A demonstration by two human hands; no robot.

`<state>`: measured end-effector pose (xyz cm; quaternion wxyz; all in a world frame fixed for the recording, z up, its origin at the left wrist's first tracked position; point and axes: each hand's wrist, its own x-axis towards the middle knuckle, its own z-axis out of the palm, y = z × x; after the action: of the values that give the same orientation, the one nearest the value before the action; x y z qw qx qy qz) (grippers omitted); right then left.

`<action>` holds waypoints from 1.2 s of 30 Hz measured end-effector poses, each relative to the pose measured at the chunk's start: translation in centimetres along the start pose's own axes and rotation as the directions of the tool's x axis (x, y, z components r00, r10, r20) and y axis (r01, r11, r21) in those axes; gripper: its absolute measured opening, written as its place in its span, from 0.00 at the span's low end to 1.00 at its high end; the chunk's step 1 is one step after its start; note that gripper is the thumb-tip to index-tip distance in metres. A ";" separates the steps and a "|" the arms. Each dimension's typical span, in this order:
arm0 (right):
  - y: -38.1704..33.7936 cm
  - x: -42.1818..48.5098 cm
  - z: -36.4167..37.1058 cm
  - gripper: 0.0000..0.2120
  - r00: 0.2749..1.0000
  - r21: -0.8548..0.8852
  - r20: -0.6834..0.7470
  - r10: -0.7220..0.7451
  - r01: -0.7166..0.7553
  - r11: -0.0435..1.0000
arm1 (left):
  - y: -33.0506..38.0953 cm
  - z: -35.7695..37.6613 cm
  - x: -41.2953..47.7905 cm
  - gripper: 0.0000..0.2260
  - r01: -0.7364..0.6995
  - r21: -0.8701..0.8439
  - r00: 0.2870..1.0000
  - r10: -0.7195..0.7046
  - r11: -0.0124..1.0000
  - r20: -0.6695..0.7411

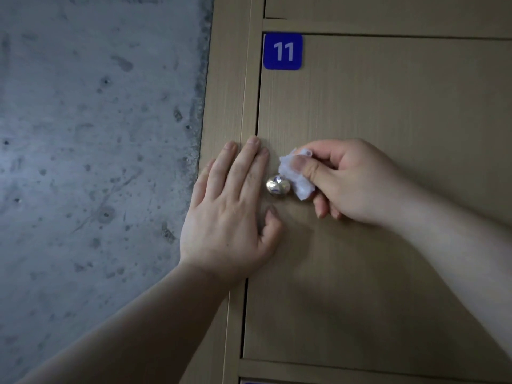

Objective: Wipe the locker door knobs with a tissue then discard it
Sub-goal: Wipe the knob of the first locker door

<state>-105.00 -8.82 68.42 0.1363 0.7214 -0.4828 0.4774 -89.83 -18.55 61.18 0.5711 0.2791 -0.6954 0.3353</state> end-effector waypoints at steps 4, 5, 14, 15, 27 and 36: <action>-0.5 -0.2 0.2 0.05 0.986 -0.081 0.147 -0.079 0.091 0.993 | -0.1 0.2 0.0 0.33 -0.008 0.007 1.000 0.008 1.000 -0.006; -0.6 -0.2 0.4 0.05 0.984 -0.091 0.157 -0.087 0.103 0.991 | -0.1 0.3 0.0 0.32 -0.012 0.012 1.000 0.012 1.000 -0.012; -1.1 -0.1 1.8 0.15 0.997 -0.117 0.021 -0.077 0.079 0.990 | 0.0 0.3 0.0 0.33 -0.005 0.003 1.000 0.005 1.000 -0.017; -1.0 -0.1 2.0 0.17 0.998 -0.091 -0.008 -0.060 0.059 0.994 | 0.0 0.3 0.0 0.32 -0.005 0.002 1.000 0.005 1.000 -0.016; -1.2 -0.3 0.6 0.06 0.982 -0.060 0.183 -0.037 0.049 0.997 | -0.1 0.2 0.0 0.33 -0.002 0.009 1.000 0.002 1.000 -0.005; -2.1 0.6 1.7 0.11 0.987 -0.096 0.149 0.058 -0.044 0.994 | 0.1 0.3 0.0 0.32 0.006 -0.009 0.999 -0.006 1.000 -0.038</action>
<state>-102.31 -9.26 68.64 0.1203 0.7360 -0.5317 0.4013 -90.11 -18.73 61.16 0.5866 0.2720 -0.6850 0.3357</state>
